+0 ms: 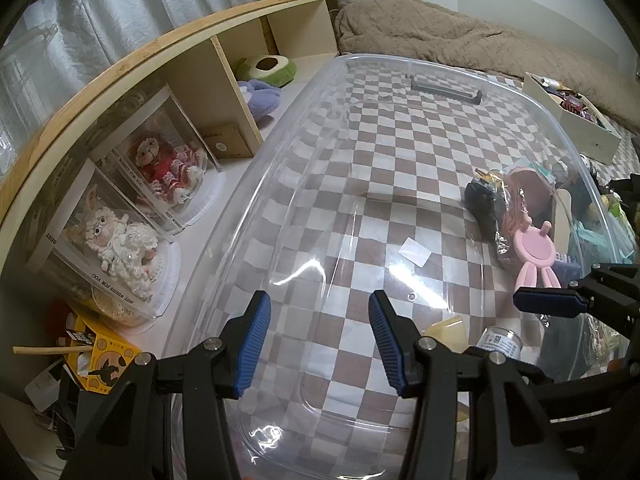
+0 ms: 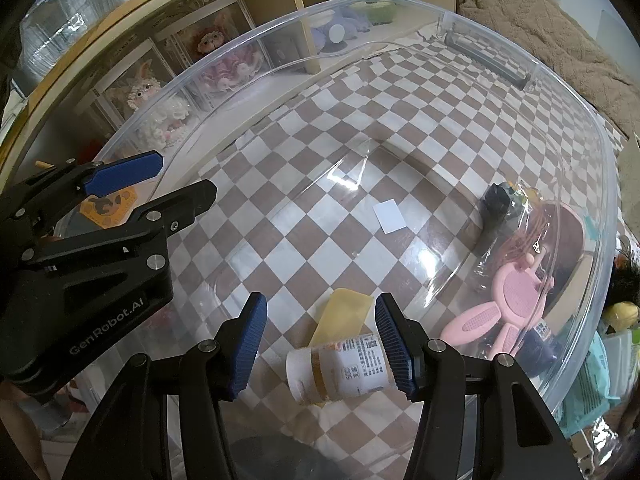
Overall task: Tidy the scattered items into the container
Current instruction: 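Open the right tool to release the toothpick jar into the bin, then withdraw both tools from the bin back toward the pile of items, then lower the left tool onto the bag of white cords while the right tool grasps the clear plastic bag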
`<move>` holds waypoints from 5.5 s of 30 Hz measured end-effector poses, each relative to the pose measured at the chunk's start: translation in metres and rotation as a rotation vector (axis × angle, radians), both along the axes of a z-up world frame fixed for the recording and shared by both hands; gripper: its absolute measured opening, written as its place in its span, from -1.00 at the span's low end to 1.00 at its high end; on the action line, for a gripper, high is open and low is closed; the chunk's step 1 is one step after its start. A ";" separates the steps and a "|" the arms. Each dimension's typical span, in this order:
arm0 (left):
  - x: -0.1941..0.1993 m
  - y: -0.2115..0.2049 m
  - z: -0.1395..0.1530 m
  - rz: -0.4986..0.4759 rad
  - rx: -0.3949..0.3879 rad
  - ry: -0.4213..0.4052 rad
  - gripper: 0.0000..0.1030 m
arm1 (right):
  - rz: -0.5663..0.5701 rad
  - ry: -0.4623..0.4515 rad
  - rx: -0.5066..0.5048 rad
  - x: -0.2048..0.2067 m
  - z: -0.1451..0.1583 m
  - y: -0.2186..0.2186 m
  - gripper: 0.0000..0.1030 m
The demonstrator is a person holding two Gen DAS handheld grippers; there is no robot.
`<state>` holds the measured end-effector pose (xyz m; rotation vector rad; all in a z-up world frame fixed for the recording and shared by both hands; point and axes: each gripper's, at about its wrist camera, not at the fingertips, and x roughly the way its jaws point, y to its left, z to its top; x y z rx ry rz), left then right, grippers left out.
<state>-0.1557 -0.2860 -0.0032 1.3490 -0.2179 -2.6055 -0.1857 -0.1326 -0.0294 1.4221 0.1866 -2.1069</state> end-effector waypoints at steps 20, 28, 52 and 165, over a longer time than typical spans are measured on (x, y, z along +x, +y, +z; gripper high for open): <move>0.002 0.003 -0.001 -0.025 -0.011 0.009 -0.01 | -0.007 0.023 0.011 -0.003 0.001 -0.004 0.11; 0.002 0.003 0.000 -0.015 -0.014 0.014 -0.01 | -0.009 0.025 0.009 -0.003 0.000 -0.007 0.11; 0.039 0.023 0.052 -0.019 0.011 0.112 1.00 | -0.056 0.213 0.041 0.028 0.046 0.017 1.00; 0.024 0.307 0.009 -0.368 0.284 0.350 1.00 | -0.762 0.660 -0.080 0.120 0.029 0.429 1.00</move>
